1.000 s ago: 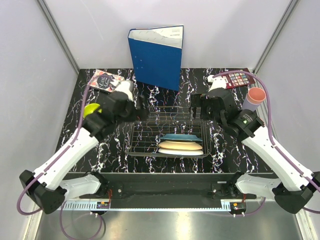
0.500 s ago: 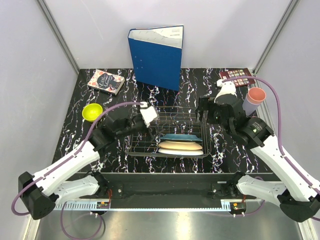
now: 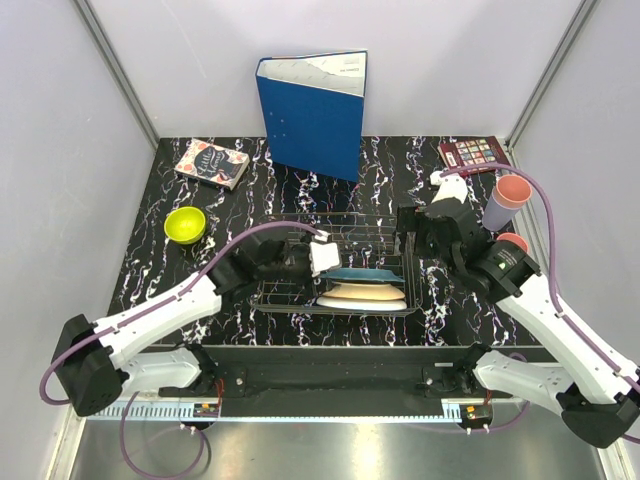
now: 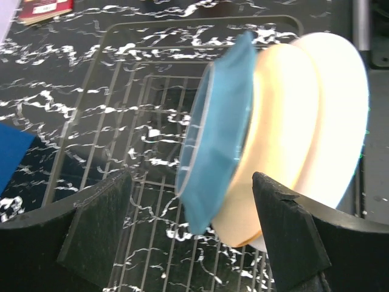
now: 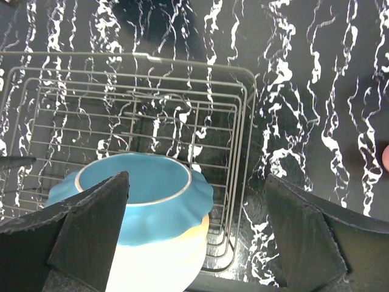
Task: Unload the mixed dishes from the dish rack
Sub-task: Pick up the plate from the dish rack.
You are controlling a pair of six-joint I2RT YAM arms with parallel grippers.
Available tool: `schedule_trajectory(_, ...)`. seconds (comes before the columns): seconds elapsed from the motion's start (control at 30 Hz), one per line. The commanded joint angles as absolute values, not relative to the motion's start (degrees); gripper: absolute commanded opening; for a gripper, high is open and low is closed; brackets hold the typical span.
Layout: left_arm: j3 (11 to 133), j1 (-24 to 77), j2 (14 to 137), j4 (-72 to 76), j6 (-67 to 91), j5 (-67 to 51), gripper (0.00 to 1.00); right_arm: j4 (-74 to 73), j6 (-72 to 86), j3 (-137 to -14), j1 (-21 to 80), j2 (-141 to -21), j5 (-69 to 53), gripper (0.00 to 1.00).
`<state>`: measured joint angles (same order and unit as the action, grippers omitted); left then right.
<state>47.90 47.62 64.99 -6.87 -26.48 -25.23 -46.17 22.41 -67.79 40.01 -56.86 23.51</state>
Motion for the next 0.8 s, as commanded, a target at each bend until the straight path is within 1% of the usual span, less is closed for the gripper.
schedule_trajectory(0.0,47.02,48.43,64.51,-4.74,-28.21,-28.56,0.83,-45.00,24.96,-66.27,40.17,-55.81,24.88,1.00)
schedule_trajectory(0.13,46.58,48.78,67.14,-6.68,-30.76,-26.90,0.79,-44.74,26.01,-65.74,40.17,-56.34,24.52,1.00)
schedule_trajectory(0.27,45.44,48.78,68.29,-4.49,-31.73,-25.75,0.74,-44.65,26.28,-65.92,40.17,-56.51,24.17,1.00)
schedule_trajectory(0.3,44.92,48.78,68.55,-3.26,-31.73,-25.23,0.71,-44.74,26.37,-65.83,40.17,-56.51,24.17,1.00)
schedule_trajectory(0.5,43.33,48.78,69.96,1.74,-31.55,-23.56,0.63,-44.65,27.33,-65.22,40.17,-56.60,23.82,1.00)
schedule_trajectory(0.67,43.15,48.78,71.89,2.99,-31.12,-23.55,0.49,-44.56,27.25,-65.13,40.17,-57.13,23.91,1.00)
schedule_trajectory(0.77,42.72,48.78,72.86,4.39,-30.50,-23.12,0.45,-44.56,27.07,-65.04,40.17,-57.74,24.08,1.00)
